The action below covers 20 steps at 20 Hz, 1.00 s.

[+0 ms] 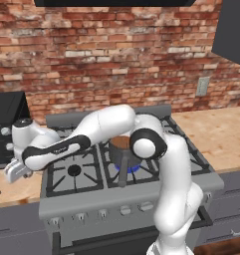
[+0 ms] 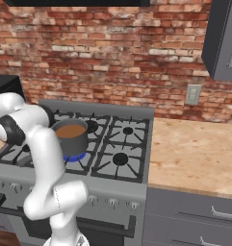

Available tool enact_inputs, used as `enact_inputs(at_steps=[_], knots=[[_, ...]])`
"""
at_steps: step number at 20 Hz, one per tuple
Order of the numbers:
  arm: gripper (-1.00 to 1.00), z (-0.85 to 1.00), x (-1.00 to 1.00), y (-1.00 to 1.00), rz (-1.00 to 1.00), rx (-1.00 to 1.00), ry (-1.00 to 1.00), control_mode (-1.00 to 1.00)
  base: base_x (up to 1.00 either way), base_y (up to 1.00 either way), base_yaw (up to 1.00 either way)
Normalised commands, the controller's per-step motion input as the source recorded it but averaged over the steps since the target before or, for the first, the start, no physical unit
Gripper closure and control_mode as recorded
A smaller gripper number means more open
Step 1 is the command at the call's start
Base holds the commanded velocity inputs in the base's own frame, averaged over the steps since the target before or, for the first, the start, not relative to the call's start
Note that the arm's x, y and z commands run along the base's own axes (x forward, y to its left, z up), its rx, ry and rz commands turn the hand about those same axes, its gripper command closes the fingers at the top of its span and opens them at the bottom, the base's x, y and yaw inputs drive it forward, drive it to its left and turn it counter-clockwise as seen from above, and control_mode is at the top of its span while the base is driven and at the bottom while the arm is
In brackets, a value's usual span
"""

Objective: Pick up the sugar cube(s) and place them in the saucepan with hot chocolate.

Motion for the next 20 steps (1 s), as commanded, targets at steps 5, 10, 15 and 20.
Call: enact_inputs(at_steps=[5, 10, 15, 20], knots=[[1.0, 0.04, -0.09, -0.81, -0.09, 0.12, -0.17, -1.0, 0.0, 0.0, 0.0], [1.0, 0.16, -0.08, -0.86, -0.11, 0.13, -0.15, -1.0, 0.0, 0.0, 0.0], [1.0, 0.54, 0.0, -0.64, -0.12, 0.05, -0.05, -1.0, 0.0, 0.0, 0.0], [1.0, 0.74, 0.01, -0.5, -0.04, 0.0, 0.13, -1.0, 0.0, 0.0, 0.0]])
